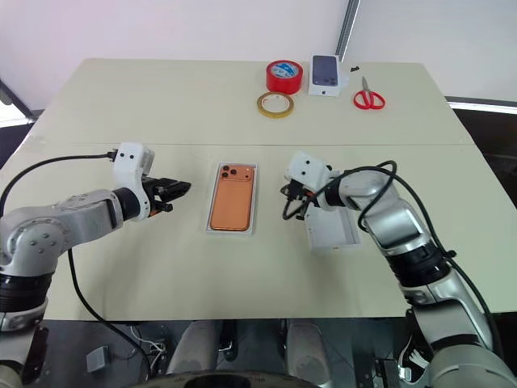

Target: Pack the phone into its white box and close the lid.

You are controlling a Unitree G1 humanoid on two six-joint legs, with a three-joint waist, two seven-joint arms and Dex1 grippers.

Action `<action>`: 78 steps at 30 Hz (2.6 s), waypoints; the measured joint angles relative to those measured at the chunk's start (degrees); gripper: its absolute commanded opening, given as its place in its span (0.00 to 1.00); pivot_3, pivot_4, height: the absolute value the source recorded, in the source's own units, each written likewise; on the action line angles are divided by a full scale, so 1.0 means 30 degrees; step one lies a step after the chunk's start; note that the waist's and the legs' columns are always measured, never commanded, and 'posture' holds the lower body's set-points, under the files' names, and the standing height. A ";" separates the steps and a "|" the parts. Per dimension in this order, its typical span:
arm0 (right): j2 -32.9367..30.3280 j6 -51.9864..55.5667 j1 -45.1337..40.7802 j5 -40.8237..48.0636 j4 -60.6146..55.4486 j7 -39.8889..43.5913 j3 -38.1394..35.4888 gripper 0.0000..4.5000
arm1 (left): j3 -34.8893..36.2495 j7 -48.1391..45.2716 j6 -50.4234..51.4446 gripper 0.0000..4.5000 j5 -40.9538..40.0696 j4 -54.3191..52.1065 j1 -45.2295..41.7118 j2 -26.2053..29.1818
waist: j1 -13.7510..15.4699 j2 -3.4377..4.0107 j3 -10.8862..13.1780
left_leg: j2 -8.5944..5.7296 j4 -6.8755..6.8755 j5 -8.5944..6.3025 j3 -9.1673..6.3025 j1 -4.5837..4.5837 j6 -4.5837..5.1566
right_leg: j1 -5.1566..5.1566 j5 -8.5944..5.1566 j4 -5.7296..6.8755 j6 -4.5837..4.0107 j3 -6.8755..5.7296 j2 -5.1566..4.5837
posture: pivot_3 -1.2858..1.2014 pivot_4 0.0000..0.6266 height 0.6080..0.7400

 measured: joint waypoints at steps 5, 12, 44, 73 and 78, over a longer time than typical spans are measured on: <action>0.1151 0.0686 -0.0672 -0.1463 0.0067 -0.1130 0.2151 0.00 | -0.2132 -0.2958 -0.0842 0.01 0.3879 0.1626 -0.1151 -0.0457 | -0.0019 0.0001 0.0000 | -0.0023 0.0000 0.0000 0.0009 -0.0182 0.0005 | -0.0132 0.0002 -0.0011 0.0001 0.0002 -0.0049 | 0.52 0.24 1.00; 0.2818 0.0528 -0.1477 -0.3628 0.1845 -0.2864 0.3523 0.00 | -0.4819 -0.6361 -0.1599 0.01 0.8046 0.3317 -0.2764 -0.1881 | 0.0014 0.0007 -0.0004 | -0.0020 0.0070 0.0050 0.0022 -0.0299 0.0062 | -0.0260 0.0009 0.0096 0.0018 -0.0009 0.0044 | 0.52 0.24 1.00; -0.5113 0.4143 0.4865 -0.3650 -0.5033 -0.0156 -0.0580 0.00 | -0.7630 -0.9060 0.0726 0.01 1.2543 0.4746 -0.4569 -1.1946 | 0.0902 0.0012 -0.0007 | -0.0050 0.0389 -0.0030 -0.0027 -0.0261 0.0258 | -0.0081 -0.0022 0.0208 0.0097 -0.0020 0.0020 | 0.52 0.24 1.00; -0.5049 1.6422 0.3069 0.3676 -0.5438 -0.0821 -0.6310 0.74 | -0.3699 -1.6858 -0.5827 0.00 1.1837 0.0074 -0.0129 -0.4231 | 0.0751 0.0065 -0.0016 | -0.0020 0.0396 -0.0035 -0.0017 -0.0238 0.0250 | -0.0092 -0.0024 0.0260 0.0083 -0.0012 0.0001 | 0.52 0.24 1.00; -0.3914 1.7643 0.2753 0.4009 -0.4703 -0.3023 -0.7124 0.74 | -0.3924 -1.8197 -0.6676 0.00 1.1901 -0.0680 0.0944 -0.3116 | 0.0864 0.0074 -0.0018 | -0.0035 0.0397 -0.0037 -0.0013 -0.0250 0.0254 | -0.0094 -0.0024 0.0250 0.0083 -0.0012 -0.0013 | 0.52 0.24 1.00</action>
